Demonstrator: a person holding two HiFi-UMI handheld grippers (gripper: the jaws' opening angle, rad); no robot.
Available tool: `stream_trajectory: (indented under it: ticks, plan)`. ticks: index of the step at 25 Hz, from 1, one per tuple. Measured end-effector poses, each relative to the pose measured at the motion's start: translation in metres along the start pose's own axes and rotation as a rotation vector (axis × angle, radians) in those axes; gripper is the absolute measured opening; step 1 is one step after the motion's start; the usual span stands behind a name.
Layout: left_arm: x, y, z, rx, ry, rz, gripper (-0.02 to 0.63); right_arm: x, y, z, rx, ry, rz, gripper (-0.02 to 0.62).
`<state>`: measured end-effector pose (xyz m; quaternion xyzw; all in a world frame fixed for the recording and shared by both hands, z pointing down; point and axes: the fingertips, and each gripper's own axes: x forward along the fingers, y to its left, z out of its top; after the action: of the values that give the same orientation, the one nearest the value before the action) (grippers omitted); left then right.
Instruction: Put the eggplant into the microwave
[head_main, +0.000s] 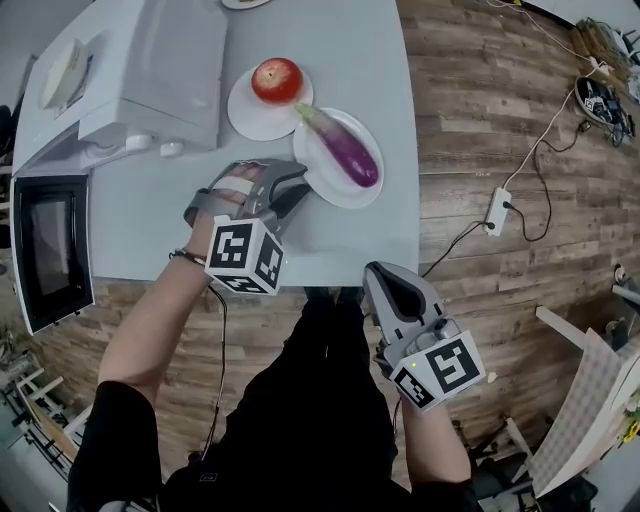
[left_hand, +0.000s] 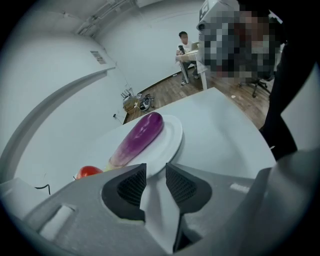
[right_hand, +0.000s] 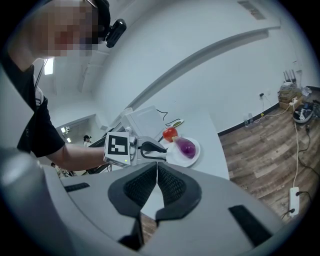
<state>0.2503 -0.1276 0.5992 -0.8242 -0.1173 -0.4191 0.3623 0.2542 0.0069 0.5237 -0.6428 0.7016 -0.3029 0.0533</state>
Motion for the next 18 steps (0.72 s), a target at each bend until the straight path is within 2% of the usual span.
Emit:
stream_trajectory:
  ticks: [7, 13, 18]
  plan:
    - [0.011, -0.002, -0.003, 0.179, -0.007, -0.012, 0.109, 0.000, -0.003, -0.003, 0.003, -0.009, -0.012, 0.017]
    - [0.017, 0.005, -0.001, 0.200, -0.022, -0.028, 0.109, 0.001, -0.003, -0.005, 0.009, -0.006, -0.014, 0.018]
    - [0.021, 0.001, 0.013, 0.284, -0.057, -0.029, 0.106, 0.001, -0.004, -0.004, 0.013, -0.004, -0.014, 0.017]
